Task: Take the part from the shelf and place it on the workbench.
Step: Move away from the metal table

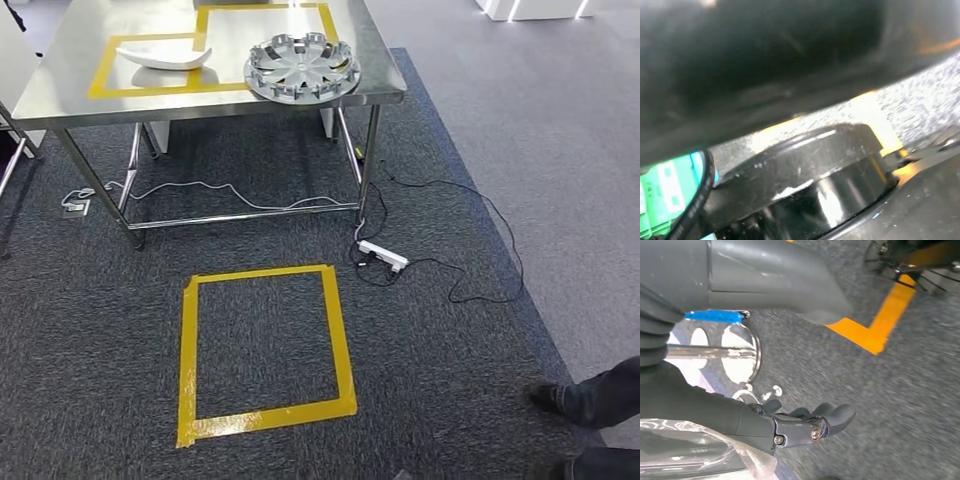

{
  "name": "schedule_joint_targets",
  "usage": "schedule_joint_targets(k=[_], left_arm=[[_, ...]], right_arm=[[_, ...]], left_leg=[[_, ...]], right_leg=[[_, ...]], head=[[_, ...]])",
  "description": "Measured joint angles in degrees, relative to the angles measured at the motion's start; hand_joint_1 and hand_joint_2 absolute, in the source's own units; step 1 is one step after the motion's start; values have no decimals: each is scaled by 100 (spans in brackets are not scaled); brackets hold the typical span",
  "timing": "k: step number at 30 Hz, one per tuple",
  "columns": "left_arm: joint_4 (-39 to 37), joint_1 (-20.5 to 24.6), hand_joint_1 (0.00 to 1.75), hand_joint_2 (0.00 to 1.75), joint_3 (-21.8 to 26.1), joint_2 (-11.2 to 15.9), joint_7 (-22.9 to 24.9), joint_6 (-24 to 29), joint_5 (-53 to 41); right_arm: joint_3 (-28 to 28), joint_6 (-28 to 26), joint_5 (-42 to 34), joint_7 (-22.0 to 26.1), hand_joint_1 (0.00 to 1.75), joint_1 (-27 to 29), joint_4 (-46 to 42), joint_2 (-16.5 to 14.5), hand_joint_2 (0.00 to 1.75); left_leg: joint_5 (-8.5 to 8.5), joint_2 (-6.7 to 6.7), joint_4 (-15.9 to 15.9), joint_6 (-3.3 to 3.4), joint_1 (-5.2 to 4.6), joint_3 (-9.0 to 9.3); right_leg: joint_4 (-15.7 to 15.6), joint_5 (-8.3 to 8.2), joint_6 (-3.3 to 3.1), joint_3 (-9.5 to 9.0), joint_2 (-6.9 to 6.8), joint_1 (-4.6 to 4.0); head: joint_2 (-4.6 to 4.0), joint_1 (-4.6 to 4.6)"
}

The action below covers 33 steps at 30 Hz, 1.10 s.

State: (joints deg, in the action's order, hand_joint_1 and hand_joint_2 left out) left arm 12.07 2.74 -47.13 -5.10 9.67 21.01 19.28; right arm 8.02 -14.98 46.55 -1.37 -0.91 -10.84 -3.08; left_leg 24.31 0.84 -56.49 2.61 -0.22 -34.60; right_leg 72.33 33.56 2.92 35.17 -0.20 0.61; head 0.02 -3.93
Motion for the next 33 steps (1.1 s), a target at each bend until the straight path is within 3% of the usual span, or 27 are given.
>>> schedule_joint_targets(k=[1, 2, 4, 5, 6, 7, 8, 10, 12, 13, 14, 15, 17, 19, 21, 24, 33], left_arm=[[0, 3, 0, 0, 2, -2, 10, -13, 2], [0, 8, 0, 0, 4, -3, 22, -22, 5], [0, 22, 0, 0, 9, -8, 49, -28, 9], [-1, 30, 0, 0, 10, -8, 63, -27, 10], [-2, 34, 0, 0, 11, -9, 75, -27, 10], [-3, 36, 0, 0, 11, -7, 86, -27, 10], [-5, 34, 0, 0, 12, -7, 96, -27, 10], [-7, 23, 0, 0, 14, -4, 106, -26, 11], [-8, 17, 0, 0, 15, 3, 111, -25, 13], [-9, 17, 0, 0, 16, 7, 111, -23, 16], [-9, 16, 0, 0, 16, 8, 110, -18, 21], [-9, 14, 0, 0, 16, 9, 110, -11, 25], [-9, 13, 0, 0, 18, 14, 109, 7, 28], [-11, 11, 0, 0, 18, 16, 109, 22, 28], [-13, 8, 0, 0, 19, 16, 109, 31, 28], [-13, 7, 0, 0, 20, 11, 109, 36, 28], [-13, 29, 0, 0, 18, 1, 231, 59, -10]], right_arm=[[0, 3, -2, -8, 0, -3, 0, 2, 0], [0, 5, -3, -14, 0, -11, -1, 3, 0], [0, 12, -4, -19, 0, -38, -1, 4, 0], [0, 17, -8, -19, 0, -50, -1, 3, 0], [0, 23, -13, -19, 0, -54, -1, 3, 0], [0, 28, -20, -19, 0, -53, 1, 2, 0], [0, 27, -25, -20, 0, -46, 2, 2, 0], [2, -4, -32, -21, 0, -27, 4, 7, 0], [4, -53, -33, -20, 0, -4, 4, 8, 0], [4, -69, -31, -19, 0, 8, 5, 4, 0], [4, -74, -27, -18, 0, 18, 5, 1, 0], [3, -70, -24, -17, 0, 23, 6, -3, 0], [2, -56, -20, -9, 0, 22, 7, -4, 0], [2, -43, -19, -1, 0, 9, 8, -4, 0], [2, -9, -15, -1, 0, -1, 9, -4, 0], [2, 43, -3, -2, 0, -8, 9, -3, 0], [-2, 60, 12, -60, 0, -27, 9, -2, 0]], left_leg=[[-70, 1, -12, -22, 2, -98], [-136, 0, -31, -50, -2, -178], [-244, -1, -76, -112, -20, -258], [-292, 0, -88, -147, -25, -270], [-343, 2, -89, -183, -22, -275], [-376, 1, -88, -217, -11, -285], [-306, -5, -135, -253, 0, -311], [140, -20, -540, -319, 21, -430], [672, -28, -1298, -368, 36, -593], [784, -30, -1590, -378, 39, -621], [784, -31, -1690, -378, 40, -566], [686, -33, -1550, -366, 39, -407], [430, -46, -805, -308, 34, 94], [323, -63, -242, -235, 20, 408], [339, -69, -85, -195, 14, 436], [342, -69, -36, -193, 6, 410], [295, -65, -39, -101, -43, 382]], right_leg=[[-248, -199, -1, -243, -1, 5], [-660, -259, -9, -583, -2, 7], [-1531, -63, -67, -1179, 2, 2], [-1791, 62, -108, -1331, 3, -8], [-1892, 93, -161, -1351, 3, -13], [-1868, 64, -211, -1305, -9, -11], [-1860, 21, -259, -1265, -21, -8], [-1856, -81, -331, -1170, -44, 1], [-1844, -168, -352, -1066, -52, -7], [-1832, -201, -351, -1018, -54, -11], [-1813, -225, -346, -972, -55, -13], [-1788, -242, -338, -947, -54, -14], [-1736, -253, -320, -898, -50, -16], [-1692, -268, -279, -848, -42, -30], [-1662, -287, -252, -805, -36, -45], [-1655, -304, -298, -735, -35, -45], [-1695, -383, -169, -678, -32, 4]], head=[[0, -1], [1, -6], [2, -16], [3, -14], [2, -11], [1, -4], [0, 3], [0, 21], [0, 35], [0, 35], [0, 35], [0, 36], [0, 37], [0, 34], [0, 34], [1, 25], [0, 28]])
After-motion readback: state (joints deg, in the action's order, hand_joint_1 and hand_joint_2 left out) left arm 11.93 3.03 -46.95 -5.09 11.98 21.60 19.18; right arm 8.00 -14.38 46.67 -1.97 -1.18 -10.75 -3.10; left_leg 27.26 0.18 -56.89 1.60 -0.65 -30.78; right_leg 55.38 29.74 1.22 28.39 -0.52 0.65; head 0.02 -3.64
